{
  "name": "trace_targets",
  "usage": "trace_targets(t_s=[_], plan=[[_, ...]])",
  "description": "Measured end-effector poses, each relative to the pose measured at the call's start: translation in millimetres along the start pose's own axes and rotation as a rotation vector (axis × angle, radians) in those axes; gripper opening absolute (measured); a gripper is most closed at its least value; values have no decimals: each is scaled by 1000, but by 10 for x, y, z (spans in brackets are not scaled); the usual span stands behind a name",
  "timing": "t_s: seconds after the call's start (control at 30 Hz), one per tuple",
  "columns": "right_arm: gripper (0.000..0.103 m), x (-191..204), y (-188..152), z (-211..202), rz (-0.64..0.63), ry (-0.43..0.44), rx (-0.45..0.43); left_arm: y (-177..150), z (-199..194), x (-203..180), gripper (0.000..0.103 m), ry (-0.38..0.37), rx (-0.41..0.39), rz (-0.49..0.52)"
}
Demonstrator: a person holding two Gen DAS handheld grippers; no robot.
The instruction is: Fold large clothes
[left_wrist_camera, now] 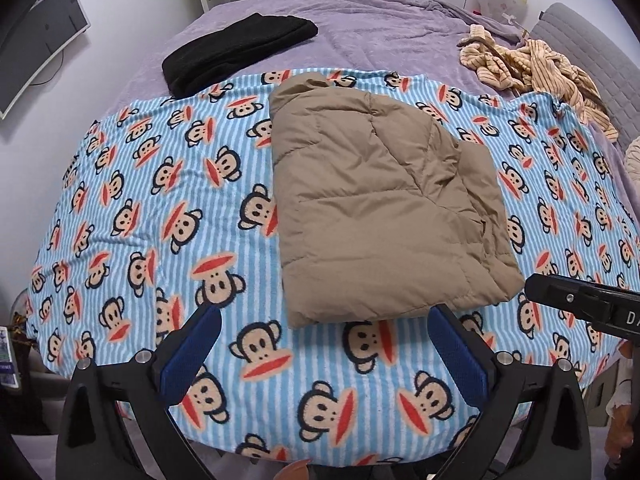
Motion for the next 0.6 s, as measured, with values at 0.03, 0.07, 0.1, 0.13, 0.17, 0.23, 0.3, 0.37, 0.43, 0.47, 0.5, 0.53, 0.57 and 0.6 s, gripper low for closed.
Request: trace_targets(t_s=[0.03,0.07,0.1,0.13,0.17,0.23,0.3,0.37,0.43,0.47,0.5,0.53,0.57,0.6], plan=[[57,50,10,2,3,-4,-6,29,-9,53,103,13,-7,1],[58,89,18,-1,5,-10,-12,55,-16,93,103,26,-16,-2],[60,115,25,-6,5,-18,-16,77,-39,134,103,36,-29,-8],[63,140,36,-15,1,-30,-23,106,-62,167,103,35,-39,-15],[66,158,46,-30,-6,-44,-30,121,-76,189,103,28,-41,-22],[74,187,88,-86,-23,-86,-52,155,-106,239,103,21,-40,-34],[83,204,151,-169,-30,-118,-90,190,-142,268,103,32,-47,-44],[85,210,224,-269,-34,-155,-125,228,-203,280,103,33,-60,-56],[89,221,285,-359,-36,-180,-153,266,-271,285,103,28,-76,-72],[90,228,318,-414,-39,-191,-172,285,-304,287,103,23,-83,-79],[90,234,340,-455,-43,-203,-184,303,-335,286,103,19,-89,-85],[90,237,365,-494,-50,-216,-194,325,-365,290,103,17,-96,-91],[90,244,383,-534,-55,-227,-207,339,-396,290,103,18,-101,-95],[90,255,396,-568,-58,-236,-220,354,-425,289,103,19,-107,-101]])
Point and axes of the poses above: each gripper's, at about its wrist camera, not at the fingertips, and z roughly the way its jaws point, x to its left, y to its top, the point moved 9 cm from there along z, roughly the way its jaws point, and after that the axes turned 3 degrees about x, right-handed, at the moved point
